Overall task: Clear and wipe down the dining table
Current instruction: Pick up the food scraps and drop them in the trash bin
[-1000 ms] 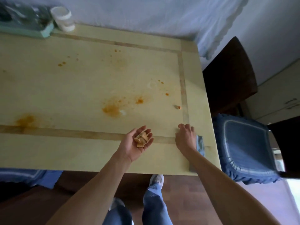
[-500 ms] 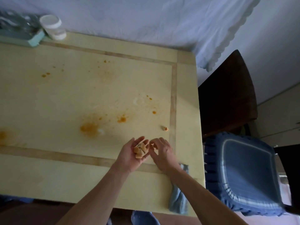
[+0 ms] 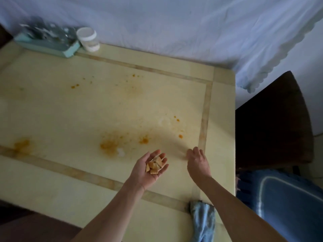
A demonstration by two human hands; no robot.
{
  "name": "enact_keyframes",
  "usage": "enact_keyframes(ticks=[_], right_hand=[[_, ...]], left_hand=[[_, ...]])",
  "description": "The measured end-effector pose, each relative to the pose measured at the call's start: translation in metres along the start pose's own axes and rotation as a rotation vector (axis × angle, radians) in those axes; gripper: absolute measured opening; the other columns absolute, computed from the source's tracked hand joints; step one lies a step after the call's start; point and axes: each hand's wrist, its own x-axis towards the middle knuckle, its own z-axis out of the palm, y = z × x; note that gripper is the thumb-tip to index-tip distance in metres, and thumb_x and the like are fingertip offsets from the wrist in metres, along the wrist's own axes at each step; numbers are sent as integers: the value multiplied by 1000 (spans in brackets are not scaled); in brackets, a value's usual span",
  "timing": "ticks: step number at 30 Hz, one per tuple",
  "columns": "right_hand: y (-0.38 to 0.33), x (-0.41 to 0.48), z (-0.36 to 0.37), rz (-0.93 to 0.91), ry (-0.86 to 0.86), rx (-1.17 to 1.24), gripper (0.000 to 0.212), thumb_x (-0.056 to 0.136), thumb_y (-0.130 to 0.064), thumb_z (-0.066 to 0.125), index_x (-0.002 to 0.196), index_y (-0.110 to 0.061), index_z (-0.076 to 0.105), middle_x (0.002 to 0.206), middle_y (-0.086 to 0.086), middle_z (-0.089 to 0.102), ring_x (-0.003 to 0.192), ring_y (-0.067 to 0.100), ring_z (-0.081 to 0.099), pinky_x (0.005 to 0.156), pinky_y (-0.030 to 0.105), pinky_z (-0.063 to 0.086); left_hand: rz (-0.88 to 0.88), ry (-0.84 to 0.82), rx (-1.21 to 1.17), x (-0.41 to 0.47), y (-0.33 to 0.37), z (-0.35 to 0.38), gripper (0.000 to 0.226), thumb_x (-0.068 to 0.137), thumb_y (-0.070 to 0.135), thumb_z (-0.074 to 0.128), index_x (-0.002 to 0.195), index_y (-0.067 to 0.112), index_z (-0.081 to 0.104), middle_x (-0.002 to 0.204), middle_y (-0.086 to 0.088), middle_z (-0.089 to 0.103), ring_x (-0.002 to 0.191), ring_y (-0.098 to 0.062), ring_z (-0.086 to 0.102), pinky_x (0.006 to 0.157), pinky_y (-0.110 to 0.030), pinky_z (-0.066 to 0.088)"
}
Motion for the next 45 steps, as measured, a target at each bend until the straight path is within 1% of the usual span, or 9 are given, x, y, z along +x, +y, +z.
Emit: enact_keyframes(ticks=[3, 7, 10, 15, 19, 25, 30, 35, 45], right_hand=[[-10, 1, -10, 29, 41, 198, 27, 84, 3, 43, 106, -2, 58, 103, 17, 58, 98, 33, 55, 81, 41, 49], [-51, -11, -31, -135, 138, 445, 23, 87, -8, 57, 110, -6, 57, 101, 5, 61, 86, 11, 53, 74, 22, 42], [-73, -25, -40, -206, 110, 534, 28, 87, -11, 61, 115, -8, 55, 106, 2, 59, 91, 10, 52, 79, 21, 44], [-62, -48, -44, 215, 251, 674, 24, 92, -12, 52, 116, -11, 56, 113, 3, 59, 94, 15, 56, 82, 26, 47], [-62, -94, -44, 448, 280, 764, 25, 96, -12, 44, 116, -10, 58, 109, 1, 59, 101, 15, 54, 85, 23, 40], [-80, -160, -16, 952, 549, 1550, 23, 97, -10, 40, 96, -8, 63, 85, 8, 57, 82, 20, 53, 74, 28, 45], [-88, -230, -16, 1077, 791, 1700, 23, 95, -7, 44, 84, -10, 64, 73, 7, 56, 66, 15, 51, 62, 20, 44], [-70, -296, -27, 1143, 989, 1732, 20, 96, -8, 45, 91, -4, 64, 80, 12, 60, 71, 19, 56, 69, 27, 48], [-2, -479, -35, 1246, 1541, 1789, 25, 99, -14, 37, 91, -3, 59, 70, 11, 57, 62, 16, 51, 63, 24, 43]], left_hand=[[7, -7, -9, 2, 3, 1, 35, 98, 29, 39, 101, 4, 64, 104, -17, 65, 94, -30, 61, 94, -46, 44], [0, -45, -24, -1, 4, 5, 37, 98, 30, 39, 107, 5, 64, 108, -18, 66, 101, -32, 61, 91, -49, 47], [-21, -72, -17, -5, 5, 7, 36, 97, 29, 40, 110, 5, 63, 114, -20, 65, 104, -33, 62, 81, -47, 51], [-66, -131, 70, -18, 4, 9, 34, 97, 25, 39, 101, 2, 64, 105, -19, 66, 101, -32, 61, 92, -47, 48], [-160, -167, 197, -37, -3, 6, 32, 97, 25, 40, 102, 4, 65, 103, -18, 68, 95, -30, 63, 84, -43, 52], [-344, -215, 231, -69, -36, 12, 35, 98, 25, 38, 96, 0, 63, 91, -24, 68, 87, -33, 64, 78, -47, 56], [-485, -264, 368, -95, -84, 17, 35, 98, 22, 36, 97, 0, 62, 92, -25, 67, 91, -35, 63, 72, -51, 56], [-581, -293, 520, -123, -147, 21, 36, 98, 23, 35, 93, 1, 62, 82, -24, 69, 82, -33, 66, 66, -49, 57], [-913, -357, 892, -222, -359, 2, 36, 98, 21, 36, 88, -1, 62, 75, -24, 70, 61, -33, 70, 59, -39, 58]])
